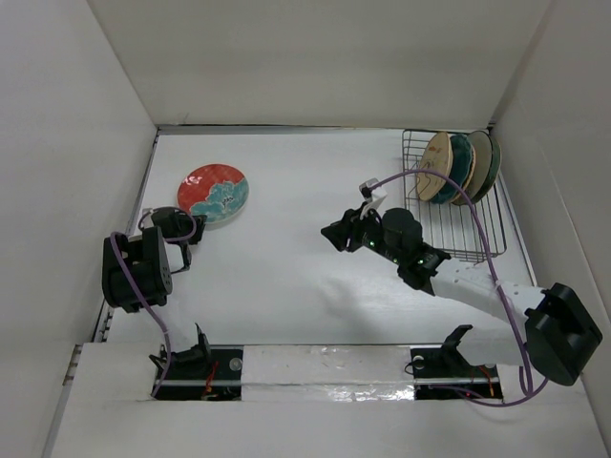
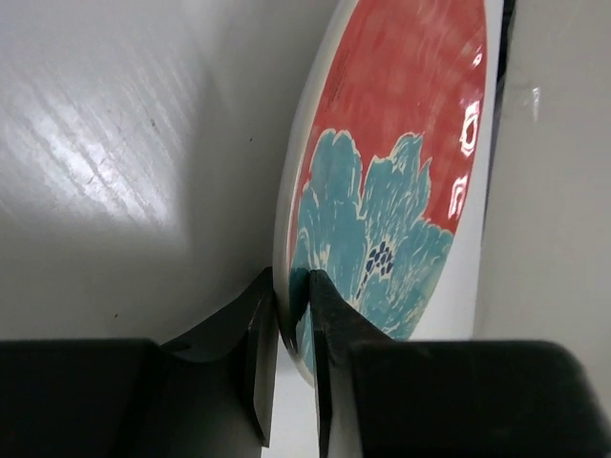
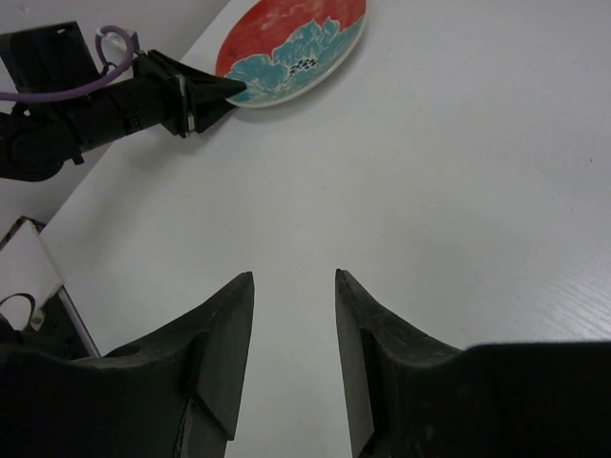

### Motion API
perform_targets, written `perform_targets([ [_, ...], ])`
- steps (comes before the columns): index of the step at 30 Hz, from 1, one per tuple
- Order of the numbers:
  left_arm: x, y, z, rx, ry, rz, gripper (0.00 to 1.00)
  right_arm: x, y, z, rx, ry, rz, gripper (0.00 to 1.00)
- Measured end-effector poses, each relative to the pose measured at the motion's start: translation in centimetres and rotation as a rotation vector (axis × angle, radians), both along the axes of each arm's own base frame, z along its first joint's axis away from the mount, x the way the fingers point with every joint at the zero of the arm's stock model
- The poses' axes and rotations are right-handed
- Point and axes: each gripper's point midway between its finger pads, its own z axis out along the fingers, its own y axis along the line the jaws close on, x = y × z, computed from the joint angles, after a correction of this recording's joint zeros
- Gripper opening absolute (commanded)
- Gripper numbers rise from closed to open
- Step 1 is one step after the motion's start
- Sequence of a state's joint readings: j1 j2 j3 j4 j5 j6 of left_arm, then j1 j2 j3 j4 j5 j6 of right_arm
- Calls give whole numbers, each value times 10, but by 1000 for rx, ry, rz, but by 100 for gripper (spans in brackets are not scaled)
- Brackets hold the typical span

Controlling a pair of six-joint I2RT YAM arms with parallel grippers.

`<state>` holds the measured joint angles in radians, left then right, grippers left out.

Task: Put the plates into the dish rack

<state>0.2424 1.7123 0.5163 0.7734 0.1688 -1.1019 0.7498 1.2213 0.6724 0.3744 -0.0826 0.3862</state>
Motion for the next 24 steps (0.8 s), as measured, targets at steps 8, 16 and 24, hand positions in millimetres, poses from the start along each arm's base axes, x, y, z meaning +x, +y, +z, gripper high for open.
perform_targets([
  [8,4,-1,7,-24,-77,14,0,0,3,-1,25,26,-8,43],
  [16,-20,-12,13,-28,-137,19,0,5,8,-12,6,45,-5,30],
  [24,-47,-34,30,-41,-189,-40,0,22,28,-17,-4,94,17,67],
])
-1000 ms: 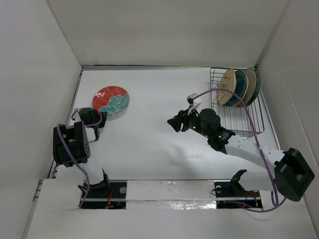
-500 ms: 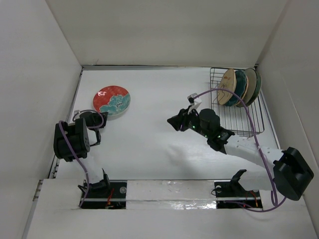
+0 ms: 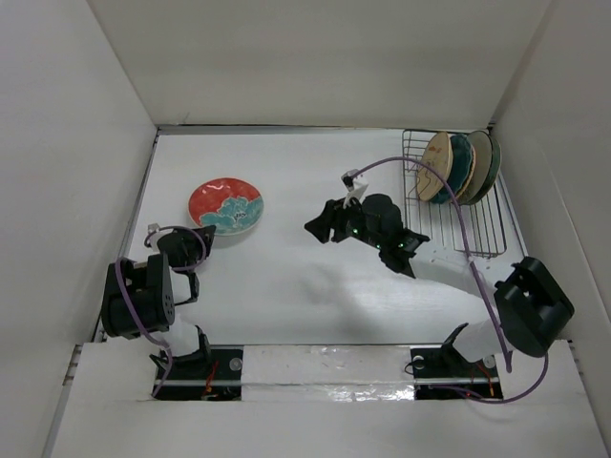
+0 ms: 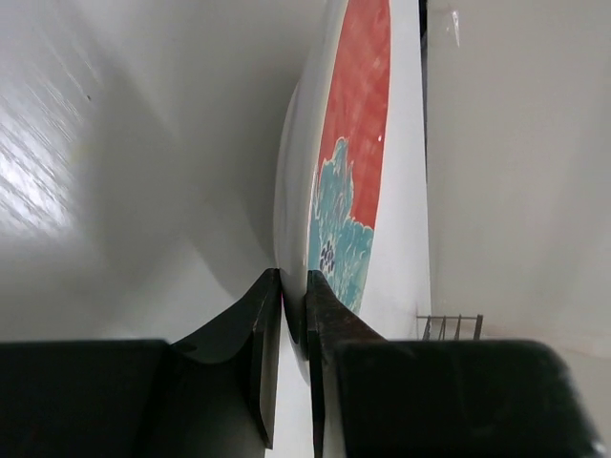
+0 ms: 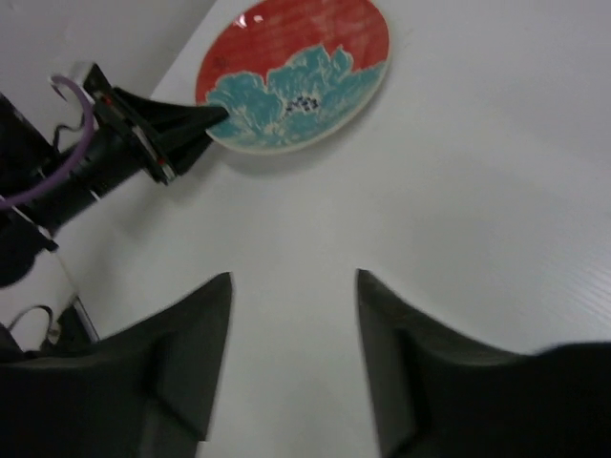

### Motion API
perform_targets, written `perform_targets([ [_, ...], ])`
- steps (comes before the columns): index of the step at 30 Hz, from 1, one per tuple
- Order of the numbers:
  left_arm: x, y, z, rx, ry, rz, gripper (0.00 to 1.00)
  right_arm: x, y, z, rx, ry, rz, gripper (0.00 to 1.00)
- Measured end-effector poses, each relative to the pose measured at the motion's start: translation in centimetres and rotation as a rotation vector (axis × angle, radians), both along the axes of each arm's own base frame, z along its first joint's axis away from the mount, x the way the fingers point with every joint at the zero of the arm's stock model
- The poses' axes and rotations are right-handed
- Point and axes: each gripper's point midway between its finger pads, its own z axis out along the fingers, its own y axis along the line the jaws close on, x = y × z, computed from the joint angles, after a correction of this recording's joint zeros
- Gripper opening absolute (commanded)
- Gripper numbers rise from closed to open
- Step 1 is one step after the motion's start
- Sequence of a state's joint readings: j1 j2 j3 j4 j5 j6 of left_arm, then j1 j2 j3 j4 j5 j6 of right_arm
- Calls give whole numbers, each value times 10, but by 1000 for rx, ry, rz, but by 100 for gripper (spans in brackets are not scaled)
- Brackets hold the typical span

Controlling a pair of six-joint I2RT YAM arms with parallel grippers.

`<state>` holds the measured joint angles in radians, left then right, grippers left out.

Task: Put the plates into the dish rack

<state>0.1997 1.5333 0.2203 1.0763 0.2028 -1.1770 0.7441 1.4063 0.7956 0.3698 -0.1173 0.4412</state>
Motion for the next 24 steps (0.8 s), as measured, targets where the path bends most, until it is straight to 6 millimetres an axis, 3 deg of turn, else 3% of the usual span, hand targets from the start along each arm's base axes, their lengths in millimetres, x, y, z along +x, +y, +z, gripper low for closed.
perform_targets([
  [1,-3,-3,1,-5,-2,-10,0,7,5,4,13,3,1,83],
  [4,-8,-10,9,-24,-18,-43,0,28,18,13,54,24,4,91],
  [8,-11,-20,32,-36,-77,-93,0,55,29,5,100,89,-1,93],
  [12,-18,-32,71,-23,-184,-163,0,77,36,-12,121,162,-9,93],
  [15,-23,-41,90,-17,-242,-215,0,88,43,-15,139,189,-7,94],
  [21,-34,-60,91,-48,-235,-327,0,105,69,4,189,179,62,94],
  [24,-40,-68,86,-68,-212,-378,0,109,79,4,197,181,90,94],
])
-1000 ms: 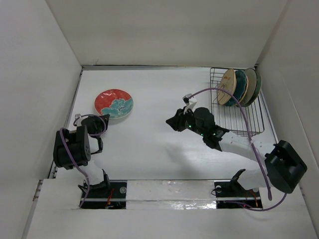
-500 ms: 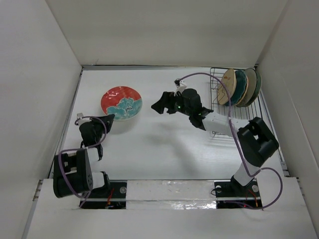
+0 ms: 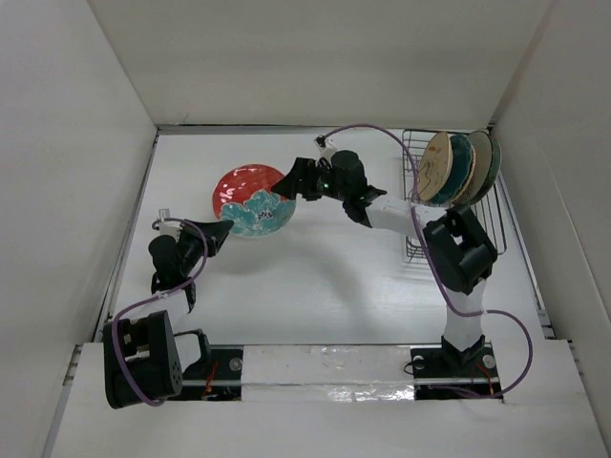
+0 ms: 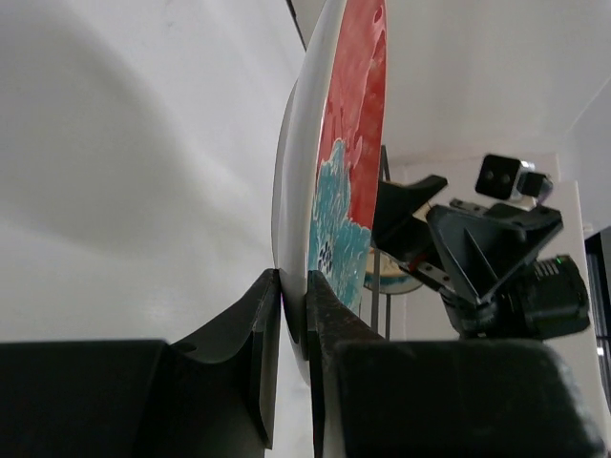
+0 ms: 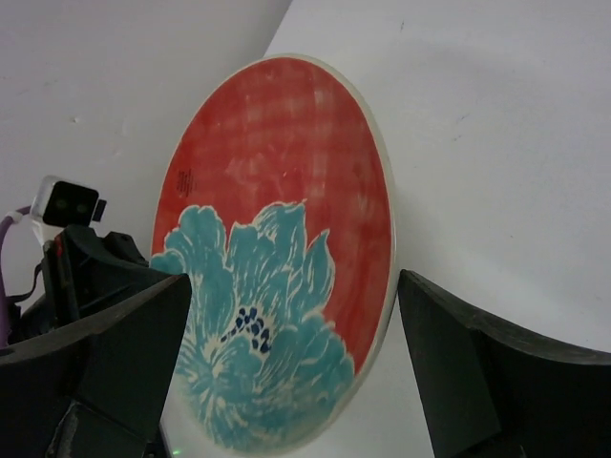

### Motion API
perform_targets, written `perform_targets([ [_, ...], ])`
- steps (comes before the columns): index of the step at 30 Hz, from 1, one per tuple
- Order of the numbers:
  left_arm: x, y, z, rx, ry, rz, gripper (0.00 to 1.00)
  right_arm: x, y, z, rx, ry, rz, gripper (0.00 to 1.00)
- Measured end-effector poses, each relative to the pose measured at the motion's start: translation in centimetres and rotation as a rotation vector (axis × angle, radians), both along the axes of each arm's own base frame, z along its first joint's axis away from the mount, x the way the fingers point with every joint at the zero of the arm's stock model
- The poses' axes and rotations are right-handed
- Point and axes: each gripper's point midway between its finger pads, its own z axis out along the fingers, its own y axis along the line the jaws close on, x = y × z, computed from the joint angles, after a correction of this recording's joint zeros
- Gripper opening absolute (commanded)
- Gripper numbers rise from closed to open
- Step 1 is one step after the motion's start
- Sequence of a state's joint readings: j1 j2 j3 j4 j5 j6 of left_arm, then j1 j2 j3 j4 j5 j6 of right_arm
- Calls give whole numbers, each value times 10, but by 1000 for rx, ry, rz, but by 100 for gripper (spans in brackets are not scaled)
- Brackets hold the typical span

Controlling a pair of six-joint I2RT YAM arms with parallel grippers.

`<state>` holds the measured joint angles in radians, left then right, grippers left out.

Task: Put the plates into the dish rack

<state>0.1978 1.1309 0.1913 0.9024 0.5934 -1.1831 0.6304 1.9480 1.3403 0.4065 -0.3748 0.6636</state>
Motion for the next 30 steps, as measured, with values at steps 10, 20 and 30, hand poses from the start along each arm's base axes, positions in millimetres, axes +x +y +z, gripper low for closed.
perform_targets([
  [10,-13,-18,11,-14,-27,-122,0,-2,8,-38,-28,81,25,57],
  [20,-16,-19,5,15,16,-153,16,-14,-2,-4,81,98,41,0],
  [30,-23,-43,65,95,-180,-308,63,-16,-69,53,21,-1,-84,0],
])
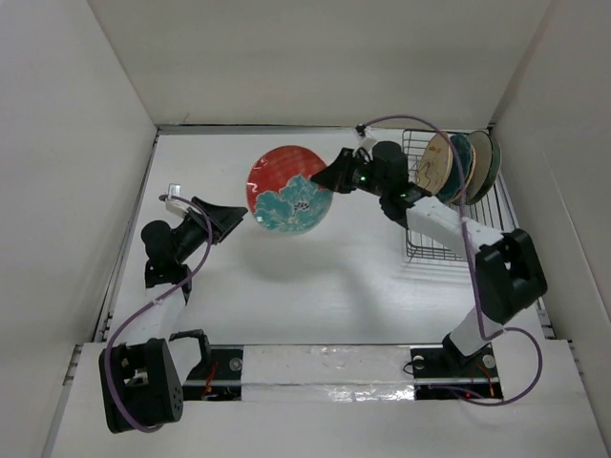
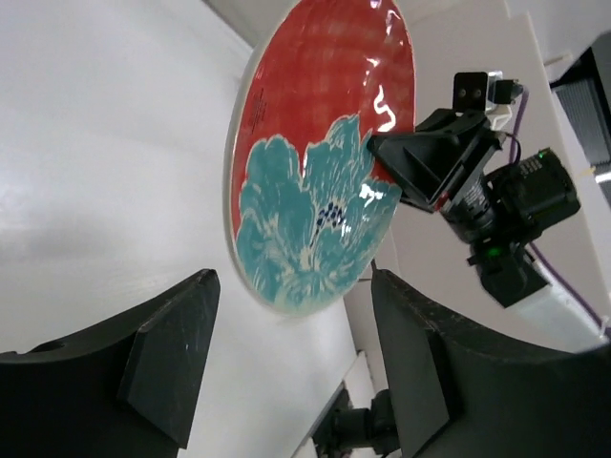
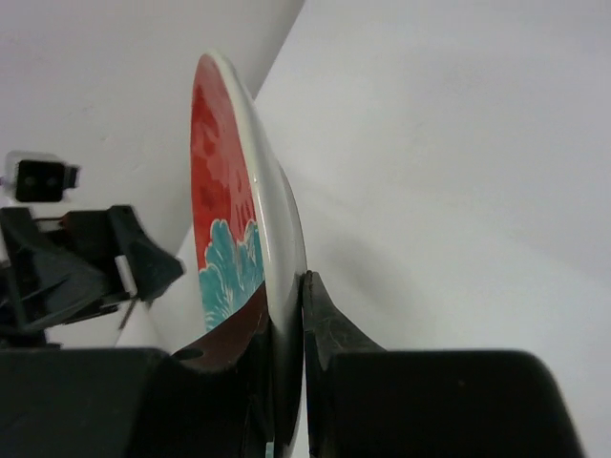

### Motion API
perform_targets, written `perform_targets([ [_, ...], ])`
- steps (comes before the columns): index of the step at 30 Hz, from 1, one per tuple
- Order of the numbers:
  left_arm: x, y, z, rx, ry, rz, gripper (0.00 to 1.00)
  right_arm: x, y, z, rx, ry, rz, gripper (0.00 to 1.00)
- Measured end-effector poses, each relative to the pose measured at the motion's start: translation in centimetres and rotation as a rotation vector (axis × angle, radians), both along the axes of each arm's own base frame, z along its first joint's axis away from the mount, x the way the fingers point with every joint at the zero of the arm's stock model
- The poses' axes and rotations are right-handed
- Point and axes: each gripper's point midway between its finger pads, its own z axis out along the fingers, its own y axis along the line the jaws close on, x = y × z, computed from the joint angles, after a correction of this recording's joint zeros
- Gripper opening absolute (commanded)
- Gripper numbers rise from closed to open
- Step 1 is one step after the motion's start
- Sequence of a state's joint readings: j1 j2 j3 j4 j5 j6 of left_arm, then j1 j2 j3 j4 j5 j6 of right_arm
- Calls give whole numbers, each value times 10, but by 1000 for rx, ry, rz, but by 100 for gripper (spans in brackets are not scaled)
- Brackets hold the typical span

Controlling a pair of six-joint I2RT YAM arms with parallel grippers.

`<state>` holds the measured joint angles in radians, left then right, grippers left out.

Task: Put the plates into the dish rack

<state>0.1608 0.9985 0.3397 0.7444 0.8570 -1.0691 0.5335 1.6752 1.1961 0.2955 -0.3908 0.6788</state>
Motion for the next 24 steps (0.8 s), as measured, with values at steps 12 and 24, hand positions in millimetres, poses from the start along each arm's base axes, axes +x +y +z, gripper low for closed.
perform_targets([
  [12,-36,-72,43,85,-184,-300,77,54,-265,52,-511,-119,-786,0],
  [24,-73,-96,77,441,-437,-310,77,63,-339,78,-901,-106,-968,0],
])
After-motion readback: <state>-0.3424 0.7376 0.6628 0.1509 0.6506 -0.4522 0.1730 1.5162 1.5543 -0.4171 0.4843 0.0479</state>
